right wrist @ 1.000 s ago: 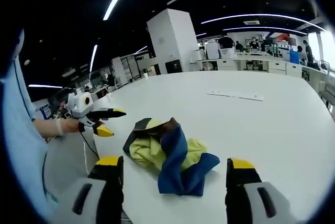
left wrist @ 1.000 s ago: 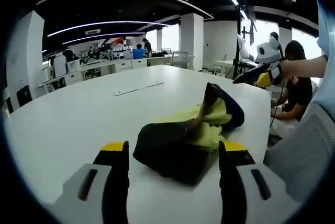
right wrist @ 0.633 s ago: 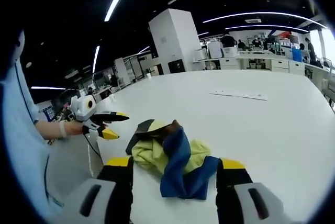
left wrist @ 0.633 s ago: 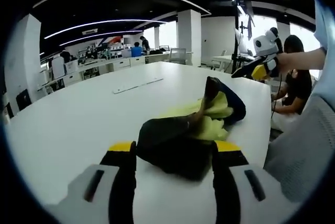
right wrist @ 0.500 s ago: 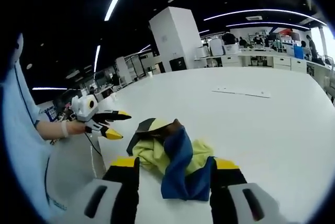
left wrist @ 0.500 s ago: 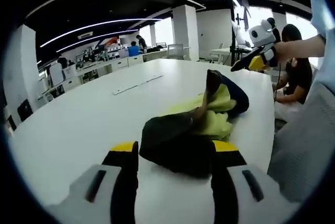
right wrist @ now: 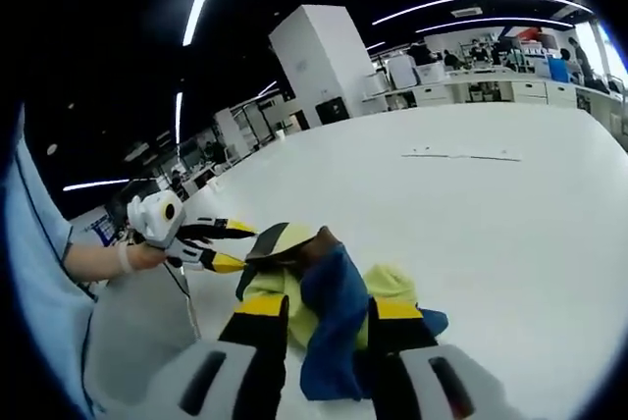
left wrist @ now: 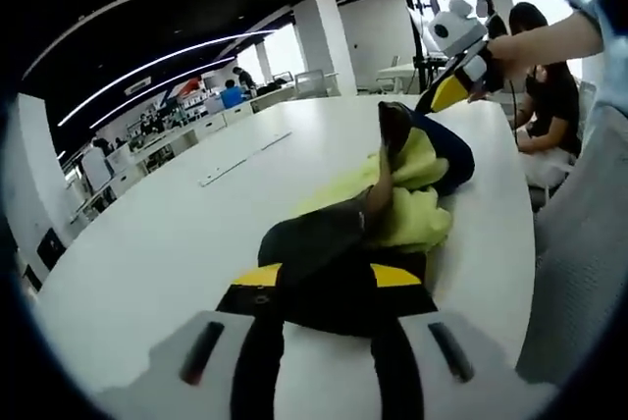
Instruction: Fold the garment on the visible template until the final outline fits inside the template.
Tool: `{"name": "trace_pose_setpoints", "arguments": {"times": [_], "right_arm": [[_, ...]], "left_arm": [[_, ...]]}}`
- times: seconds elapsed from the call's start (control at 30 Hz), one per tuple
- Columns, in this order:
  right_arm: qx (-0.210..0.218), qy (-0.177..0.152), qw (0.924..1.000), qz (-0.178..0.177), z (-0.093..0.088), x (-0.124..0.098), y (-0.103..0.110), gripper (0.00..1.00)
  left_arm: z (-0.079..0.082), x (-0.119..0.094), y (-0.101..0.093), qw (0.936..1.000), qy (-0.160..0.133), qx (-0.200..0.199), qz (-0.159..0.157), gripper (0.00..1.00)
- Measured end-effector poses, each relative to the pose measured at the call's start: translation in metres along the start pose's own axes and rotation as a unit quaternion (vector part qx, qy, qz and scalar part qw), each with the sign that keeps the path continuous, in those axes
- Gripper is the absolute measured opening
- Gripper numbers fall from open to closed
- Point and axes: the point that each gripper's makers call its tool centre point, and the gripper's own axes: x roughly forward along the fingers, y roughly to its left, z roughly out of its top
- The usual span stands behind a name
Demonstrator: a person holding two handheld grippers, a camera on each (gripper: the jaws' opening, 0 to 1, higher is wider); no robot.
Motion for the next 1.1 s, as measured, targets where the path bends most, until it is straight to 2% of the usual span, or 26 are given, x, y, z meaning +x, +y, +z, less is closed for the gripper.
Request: {"name": "trace_pose_setpoints", "arguments": {"times": [0.13, 0.33, 0.57, 0.77, 0.8, 0.87, 0.93, 1.03, 1.1], "right_arm": [[0.002, 0.006, 1.0000, 0.000, -0.002, 0.001, -0.002, 0.23], [0.007, 0.007, 0.9999, -0.001, -0.002, 0.002, -0.004, 0.17], [0.012, 0.003, 0.9999, -0.001, -0.001, 0.002, -0.004, 0.09], [0.015, -0.004, 0.9999, 0.001, 0.001, 0.001, -0.004, 0.00], [0.016, -0.006, 0.9999, 0.001, 0.001, 0.001, -0.003, 0.00], [0.015, -0.012, 0.9998, -0.001, 0.004, -0.002, -0.004, 0.00], [0.020, -0.020, 0.9996, -0.001, 0.008, -0.006, -0.003, 0.00], [0.017, -0.031, 0.9994, -0.003, 0.014, -0.015, -0.001, 0.00], [0.004, -0.040, 0.9992, -0.010, 0.020, -0.022, -0.001, 0.00]], "left_arm": [[-0.003, 0.006, 0.002, 0.9999, 0.008, 0.004, 0.008, 0.28], [0.003, 0.012, 0.005, 0.9997, 0.003, 0.018, 0.017, 0.15], [0.005, 0.011, 0.005, 0.9999, 0.003, 0.006, 0.015, 0.01], [0.007, 0.008, 0.005, 0.9998, -0.001, -0.013, 0.013, 0.00], [0.008, 0.007, 0.006, 0.9997, 0.000, -0.020, 0.013, 0.00], [0.007, 0.005, 0.003, 0.9977, 0.004, -0.068, 0.002, 0.00], [0.013, 0.002, 0.000, 0.9959, -0.010, -0.089, -0.015, 0.00], [0.015, -0.001, 0.003, 0.9925, -0.009, -0.121, -0.016, 0.00], [0.024, -0.006, 0.008, 0.9878, -0.027, -0.153, -0.016, 0.00]]}}
